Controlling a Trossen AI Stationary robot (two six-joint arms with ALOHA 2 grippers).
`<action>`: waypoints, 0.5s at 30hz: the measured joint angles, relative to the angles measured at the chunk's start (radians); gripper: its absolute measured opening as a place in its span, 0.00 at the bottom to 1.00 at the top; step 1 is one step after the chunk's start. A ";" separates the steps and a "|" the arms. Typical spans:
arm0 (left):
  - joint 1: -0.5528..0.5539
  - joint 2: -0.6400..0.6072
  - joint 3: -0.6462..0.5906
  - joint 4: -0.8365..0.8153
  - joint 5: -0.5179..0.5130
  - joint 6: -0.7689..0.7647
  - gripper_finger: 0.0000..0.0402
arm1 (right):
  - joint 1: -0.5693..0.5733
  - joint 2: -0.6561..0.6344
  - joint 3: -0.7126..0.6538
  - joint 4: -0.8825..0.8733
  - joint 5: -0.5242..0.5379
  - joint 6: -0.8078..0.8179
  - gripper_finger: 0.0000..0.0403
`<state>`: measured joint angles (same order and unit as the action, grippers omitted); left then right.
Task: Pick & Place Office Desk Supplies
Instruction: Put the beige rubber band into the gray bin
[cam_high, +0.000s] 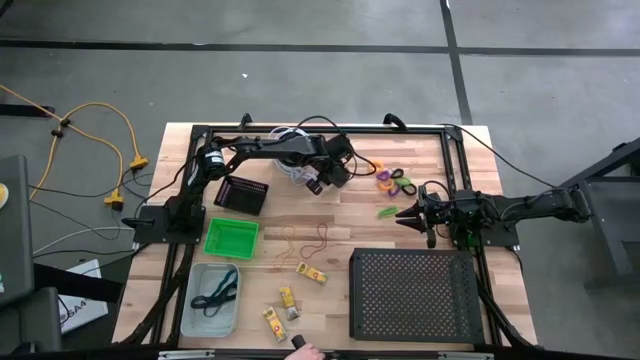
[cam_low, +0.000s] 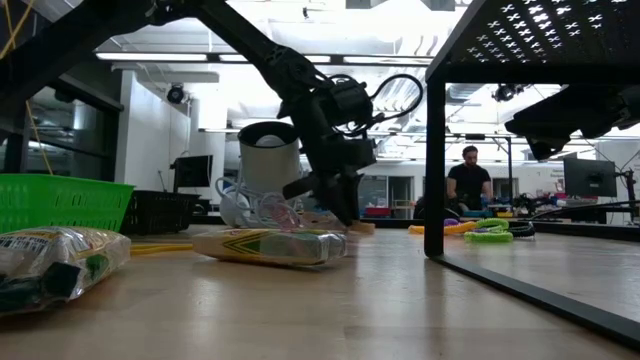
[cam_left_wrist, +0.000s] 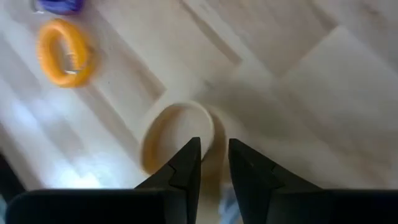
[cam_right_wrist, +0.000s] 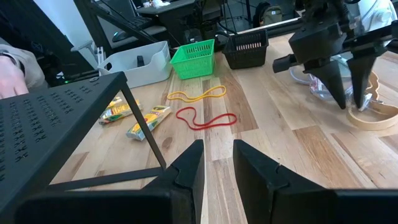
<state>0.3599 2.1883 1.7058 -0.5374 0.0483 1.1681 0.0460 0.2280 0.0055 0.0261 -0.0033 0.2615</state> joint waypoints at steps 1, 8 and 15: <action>0.000 0.000 0.001 0.005 -0.002 0.010 0.19 | 0.000 0.000 0.000 0.000 0.000 0.000 0.18; -0.005 0.000 0.001 0.013 -0.026 0.061 0.19 | 0.000 0.000 0.000 0.000 0.000 0.000 0.18; -0.010 0.000 0.001 -0.005 -0.050 0.025 0.19 | 0.000 0.000 0.000 0.000 0.000 0.000 0.18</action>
<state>0.3504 2.1883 1.7069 -0.5427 -0.0021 1.1932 0.0457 0.2279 0.0053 0.0261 -0.0032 0.2615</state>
